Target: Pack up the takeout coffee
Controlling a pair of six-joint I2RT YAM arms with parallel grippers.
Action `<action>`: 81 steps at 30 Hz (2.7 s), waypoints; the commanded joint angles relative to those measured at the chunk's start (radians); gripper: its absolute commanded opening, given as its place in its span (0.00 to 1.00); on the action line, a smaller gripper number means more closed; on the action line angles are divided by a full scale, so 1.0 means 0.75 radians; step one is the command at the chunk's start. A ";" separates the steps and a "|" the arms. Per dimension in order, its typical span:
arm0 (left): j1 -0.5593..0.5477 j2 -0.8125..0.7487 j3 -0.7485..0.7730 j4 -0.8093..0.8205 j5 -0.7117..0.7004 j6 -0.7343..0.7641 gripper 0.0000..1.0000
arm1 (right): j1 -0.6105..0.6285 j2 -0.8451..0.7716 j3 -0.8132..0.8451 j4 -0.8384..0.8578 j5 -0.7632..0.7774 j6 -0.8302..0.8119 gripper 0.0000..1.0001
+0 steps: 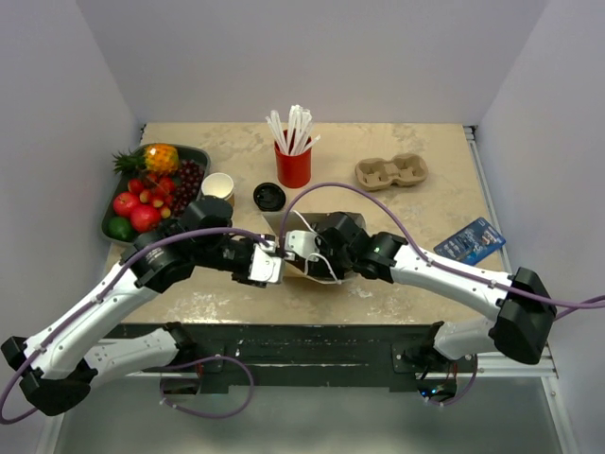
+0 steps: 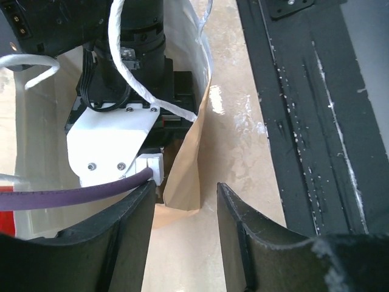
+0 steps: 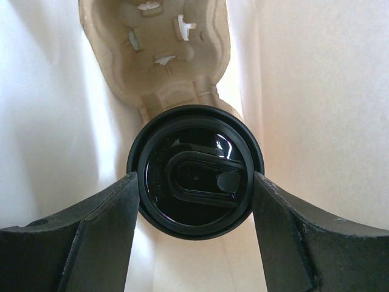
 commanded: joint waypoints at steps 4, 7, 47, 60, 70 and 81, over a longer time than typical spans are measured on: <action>-0.051 0.013 -0.070 0.165 -0.227 -0.128 0.47 | 0.012 0.037 0.050 -0.067 -0.059 0.069 0.31; -0.053 -0.007 -0.076 0.176 -0.258 -0.189 0.44 | 0.008 0.033 0.048 -0.067 -0.057 0.079 0.29; -0.058 -0.052 -0.146 0.262 -0.305 -0.181 0.38 | -0.086 0.076 0.142 -0.126 -0.078 0.212 0.26; -0.013 -0.089 -0.183 0.250 -0.222 -0.357 0.53 | -0.095 0.070 0.159 -0.171 -0.098 0.155 0.25; -0.033 -0.012 -0.099 0.059 0.015 -0.024 0.28 | -0.093 0.076 0.167 -0.173 -0.104 0.153 0.25; -0.205 0.054 -0.064 0.153 -0.014 0.028 0.07 | -0.062 -0.051 0.026 -0.149 -0.151 -0.035 0.22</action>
